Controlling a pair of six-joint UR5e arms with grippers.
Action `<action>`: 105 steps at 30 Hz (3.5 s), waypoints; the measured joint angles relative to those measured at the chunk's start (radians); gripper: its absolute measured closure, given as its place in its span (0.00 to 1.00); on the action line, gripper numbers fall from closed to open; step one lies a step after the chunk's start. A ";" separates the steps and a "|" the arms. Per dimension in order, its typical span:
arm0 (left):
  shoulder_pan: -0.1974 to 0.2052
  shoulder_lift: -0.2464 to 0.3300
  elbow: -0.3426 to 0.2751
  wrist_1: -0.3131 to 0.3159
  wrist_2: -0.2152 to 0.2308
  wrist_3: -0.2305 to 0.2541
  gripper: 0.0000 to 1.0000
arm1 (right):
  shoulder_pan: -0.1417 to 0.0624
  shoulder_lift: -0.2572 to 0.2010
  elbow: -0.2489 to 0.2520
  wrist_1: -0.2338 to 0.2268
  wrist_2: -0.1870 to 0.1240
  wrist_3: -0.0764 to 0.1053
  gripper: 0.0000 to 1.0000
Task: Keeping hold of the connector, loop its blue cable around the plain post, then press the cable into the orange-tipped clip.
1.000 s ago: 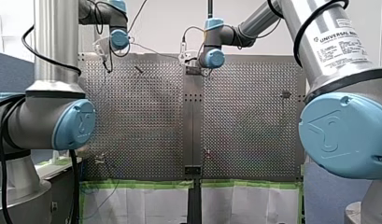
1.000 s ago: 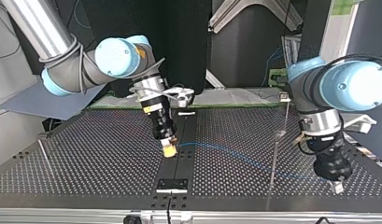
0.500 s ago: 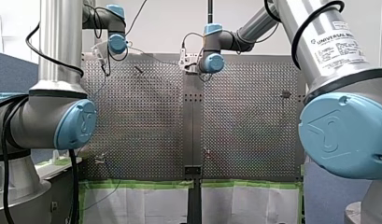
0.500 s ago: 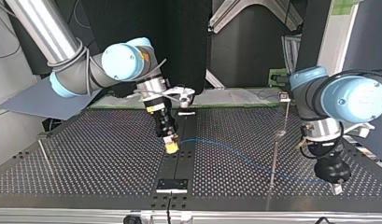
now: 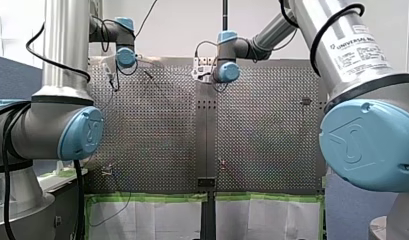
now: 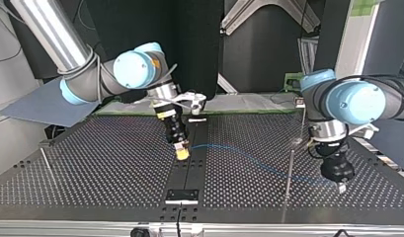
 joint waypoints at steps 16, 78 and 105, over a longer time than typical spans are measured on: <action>-0.015 -0.080 -0.021 0.009 0.003 -0.009 1.00 | 0.001 0.052 0.001 0.008 0.004 -0.009 1.00; -0.075 -0.201 -0.097 0.088 0.023 -0.077 0.00 | 0.066 0.357 0.147 -0.150 0.048 -0.028 1.00; -0.071 -0.204 -0.097 0.090 0.018 -0.089 0.00 | 0.053 0.627 0.202 -0.309 0.198 -0.006 1.00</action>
